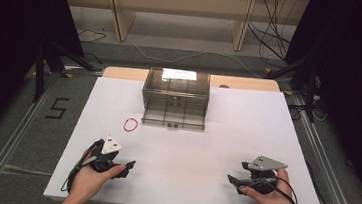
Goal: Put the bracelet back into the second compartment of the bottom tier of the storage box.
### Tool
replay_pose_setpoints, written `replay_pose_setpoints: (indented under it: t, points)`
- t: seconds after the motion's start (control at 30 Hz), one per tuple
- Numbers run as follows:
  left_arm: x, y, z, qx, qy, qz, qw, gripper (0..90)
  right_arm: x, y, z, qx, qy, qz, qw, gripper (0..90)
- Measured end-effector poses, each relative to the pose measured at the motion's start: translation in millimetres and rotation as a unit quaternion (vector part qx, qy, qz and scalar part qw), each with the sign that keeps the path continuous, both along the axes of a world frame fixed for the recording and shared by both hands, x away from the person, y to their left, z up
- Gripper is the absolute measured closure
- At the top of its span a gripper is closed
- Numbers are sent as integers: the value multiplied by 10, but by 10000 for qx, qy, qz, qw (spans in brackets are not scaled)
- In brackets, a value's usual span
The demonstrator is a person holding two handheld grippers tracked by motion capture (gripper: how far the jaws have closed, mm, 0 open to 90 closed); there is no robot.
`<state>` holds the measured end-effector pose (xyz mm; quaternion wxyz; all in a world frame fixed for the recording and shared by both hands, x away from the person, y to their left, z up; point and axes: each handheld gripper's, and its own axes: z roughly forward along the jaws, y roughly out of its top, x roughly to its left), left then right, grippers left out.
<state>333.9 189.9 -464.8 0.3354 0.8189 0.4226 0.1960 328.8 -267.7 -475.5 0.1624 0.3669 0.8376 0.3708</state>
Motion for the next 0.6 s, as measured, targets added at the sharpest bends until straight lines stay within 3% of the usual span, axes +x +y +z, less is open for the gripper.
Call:
replay_pose_setpoints:
  t: [0.33, 0.5, 0.6]
  points:
    - [82, 46, 26, -52, -41, 261, 9996, 256, 1, 1, -2, 5, 11, -11, 10000, 294]
    - [199, 64, 66, -15, -134, 518, 9986, 290, 2, 6, -3, 2, -10, 14, 10000, 292]
    - [280, 75, 48, 40, -82, 586, 9982, 299, 3, 4, -2, 17, -13, 13, 10000, 291]
